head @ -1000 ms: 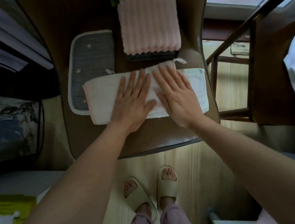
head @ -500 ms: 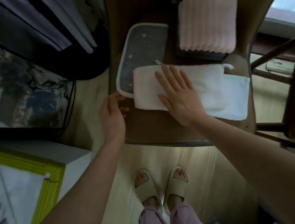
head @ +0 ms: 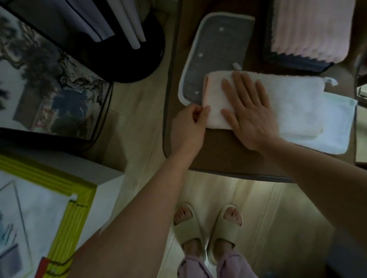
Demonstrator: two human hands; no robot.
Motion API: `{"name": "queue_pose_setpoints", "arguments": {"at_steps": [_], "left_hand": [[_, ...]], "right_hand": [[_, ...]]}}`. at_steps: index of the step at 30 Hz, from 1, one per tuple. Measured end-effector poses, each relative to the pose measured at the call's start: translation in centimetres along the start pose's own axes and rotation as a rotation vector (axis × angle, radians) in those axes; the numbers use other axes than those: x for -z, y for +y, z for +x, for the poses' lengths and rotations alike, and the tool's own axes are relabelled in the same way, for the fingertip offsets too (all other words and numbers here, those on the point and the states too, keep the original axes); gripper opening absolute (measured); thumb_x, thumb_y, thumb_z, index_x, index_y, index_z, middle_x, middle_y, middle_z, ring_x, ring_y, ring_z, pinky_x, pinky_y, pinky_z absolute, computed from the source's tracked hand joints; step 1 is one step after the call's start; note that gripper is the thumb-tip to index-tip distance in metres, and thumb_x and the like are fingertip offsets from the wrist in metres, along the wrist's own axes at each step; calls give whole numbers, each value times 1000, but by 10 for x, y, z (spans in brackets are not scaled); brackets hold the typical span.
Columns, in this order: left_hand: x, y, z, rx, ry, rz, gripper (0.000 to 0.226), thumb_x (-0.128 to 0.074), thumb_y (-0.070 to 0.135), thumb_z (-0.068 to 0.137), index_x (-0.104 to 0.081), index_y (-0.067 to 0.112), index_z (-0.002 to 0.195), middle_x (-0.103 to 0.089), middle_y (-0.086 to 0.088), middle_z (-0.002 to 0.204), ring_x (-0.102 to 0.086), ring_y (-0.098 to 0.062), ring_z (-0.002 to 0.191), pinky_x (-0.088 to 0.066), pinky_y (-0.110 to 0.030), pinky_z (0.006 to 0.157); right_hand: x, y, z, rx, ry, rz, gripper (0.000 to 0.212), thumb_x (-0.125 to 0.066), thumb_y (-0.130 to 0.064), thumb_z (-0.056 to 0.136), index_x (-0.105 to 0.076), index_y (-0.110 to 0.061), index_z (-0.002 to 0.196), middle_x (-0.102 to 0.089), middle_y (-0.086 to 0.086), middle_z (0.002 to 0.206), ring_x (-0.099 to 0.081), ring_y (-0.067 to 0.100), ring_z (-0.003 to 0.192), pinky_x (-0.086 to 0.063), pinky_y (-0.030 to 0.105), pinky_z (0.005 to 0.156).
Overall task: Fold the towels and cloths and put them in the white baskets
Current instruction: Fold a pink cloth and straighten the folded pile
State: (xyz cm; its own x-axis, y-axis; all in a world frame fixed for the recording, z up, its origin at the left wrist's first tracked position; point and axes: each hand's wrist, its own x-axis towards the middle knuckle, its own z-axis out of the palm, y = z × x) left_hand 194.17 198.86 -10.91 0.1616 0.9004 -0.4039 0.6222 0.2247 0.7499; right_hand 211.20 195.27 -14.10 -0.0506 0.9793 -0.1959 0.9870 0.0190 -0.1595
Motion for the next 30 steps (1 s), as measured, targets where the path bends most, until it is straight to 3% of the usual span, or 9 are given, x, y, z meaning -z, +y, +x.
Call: {"name": "queue_pose_setpoints", "arguments": {"at_steps": [4,7,9,11,15,18,22,27,30], "left_hand": [[-3,-6,1,-135,66,316,24,-46,37,100,-54,20,85,-59,1,74,-57,-17,66,-48,-36,57],[-8,-6,-3,-146,188,407,20,-50,37,98,-55,18,97,-62,0,88,-59,-17,75,-46,-34,57],[-8,-8,-5,-189,315,327,19,-58,30,93,-56,16,106,-59,-3,105,-57,-20,91,-47,-34,68],[-10,-10,-4,-410,373,380,25,-57,25,94,-57,14,116,-57,-8,123,-53,-25,110,-46,-39,89],[-23,1,15,-688,65,680,52,-31,32,103,-28,13,150,-24,-8,159,-16,-26,147,-7,-43,120],[-25,-7,31,-563,-80,887,63,-14,49,100,-2,19,155,0,-3,163,2,-24,149,11,-45,118],[-15,-25,39,-426,-42,941,65,-11,52,99,9,23,153,3,-3,163,3,-25,149,7,-48,119],[-13,5,17,-353,99,554,53,-26,38,102,-36,8,145,-45,-16,142,-43,-31,126,-37,-44,105],[-27,23,11,-86,135,223,43,-38,39,102,-52,8,129,-58,-12,121,-55,-25,107,-48,-42,90]], "right_hand": [[-4,1,1,-5,-11,-21,66,-16,-54,101,6,-23,155,11,5,163,14,19,149,4,43,121],[-1,0,4,8,-9,9,66,-17,-53,101,6,-23,155,12,5,163,15,18,149,6,41,121],[4,2,2,40,3,85,65,-18,-50,102,5,-20,155,12,5,163,14,17,149,5,41,121],[9,6,-3,54,61,152,63,-18,-46,103,0,-17,156,7,6,163,10,18,150,1,43,122],[10,16,-13,-55,137,141,61,-16,-44,103,-4,-17,156,3,7,163,6,20,150,-1,43,122],[2,23,-17,-112,71,82,62,-14,-49,102,2,-22,156,7,5,163,11,19,149,2,44,122],[-4,32,-25,-142,53,53,63,-14,-52,101,2,-24,156,7,3,163,10,20,150,2,45,121],[-1,36,-34,-203,53,77,63,-14,-51,102,3,-23,156,9,5,163,12,20,149,2,46,121],[-1,37,-38,-187,55,91,62,-15,-50,102,4,-24,156,9,4,163,12,20,149,1,46,121]]}}
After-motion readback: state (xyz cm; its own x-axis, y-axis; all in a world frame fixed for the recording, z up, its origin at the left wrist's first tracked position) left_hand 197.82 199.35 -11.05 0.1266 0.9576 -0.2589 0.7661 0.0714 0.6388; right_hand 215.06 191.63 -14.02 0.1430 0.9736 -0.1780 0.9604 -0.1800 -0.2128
